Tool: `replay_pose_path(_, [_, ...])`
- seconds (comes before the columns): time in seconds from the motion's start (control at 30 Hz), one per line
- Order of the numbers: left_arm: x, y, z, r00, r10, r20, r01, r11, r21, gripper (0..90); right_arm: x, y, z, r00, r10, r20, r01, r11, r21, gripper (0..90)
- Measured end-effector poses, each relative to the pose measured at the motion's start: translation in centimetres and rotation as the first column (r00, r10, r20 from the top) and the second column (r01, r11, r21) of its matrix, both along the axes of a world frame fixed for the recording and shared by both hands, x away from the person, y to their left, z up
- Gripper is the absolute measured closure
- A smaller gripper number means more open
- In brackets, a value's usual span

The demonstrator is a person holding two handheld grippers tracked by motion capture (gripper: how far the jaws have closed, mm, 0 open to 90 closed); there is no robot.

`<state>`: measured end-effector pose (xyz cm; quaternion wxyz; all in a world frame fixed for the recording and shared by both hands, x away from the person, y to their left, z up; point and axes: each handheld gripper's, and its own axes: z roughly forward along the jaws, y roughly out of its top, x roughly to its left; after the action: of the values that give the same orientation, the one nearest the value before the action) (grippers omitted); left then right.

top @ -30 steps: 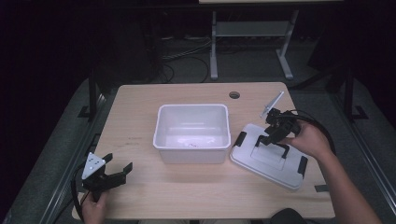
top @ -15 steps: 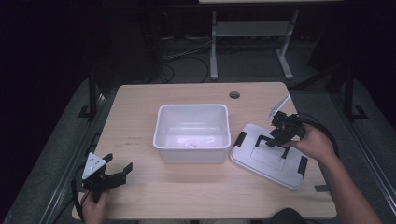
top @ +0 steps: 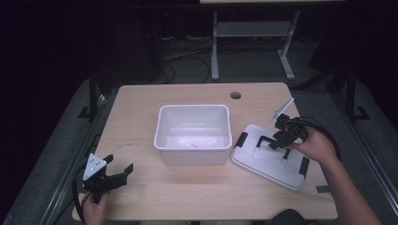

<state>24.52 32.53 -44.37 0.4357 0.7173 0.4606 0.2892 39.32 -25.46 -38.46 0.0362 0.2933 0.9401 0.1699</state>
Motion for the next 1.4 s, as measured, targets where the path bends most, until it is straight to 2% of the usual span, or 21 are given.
replay_pose_path(0.43, [-0.1, 0.1, 0.0, 1.0000, 0.004, 0.002, -0.004, 1.0000, -0.001, 13.4, 0.2, -0.7, -1.0, 0.9998, -0.013, -0.016, 0.013, 0.9997, 0.022, 56.0])
replay_pose_path(1.1, [-0.1, 0.1, 0.0, 1.0000, 0.005, 0.000, -0.005, 1.0000, 0.002, 13.4, 0.5, -1.6, -1.7, 0.9993, -0.015, -0.034, 0.018, 0.9958, 0.090, 71.6])
replay_pose_path(1.4, [-0.1, 0.1, 0.0, 1.0000, 0.005, 0.001, -0.005, 1.0000, 0.003, 13.4, 0.5, -1.7, -1.8, 0.9992, -0.009, -0.038, 0.013, 0.9946, 0.103, 75.0])
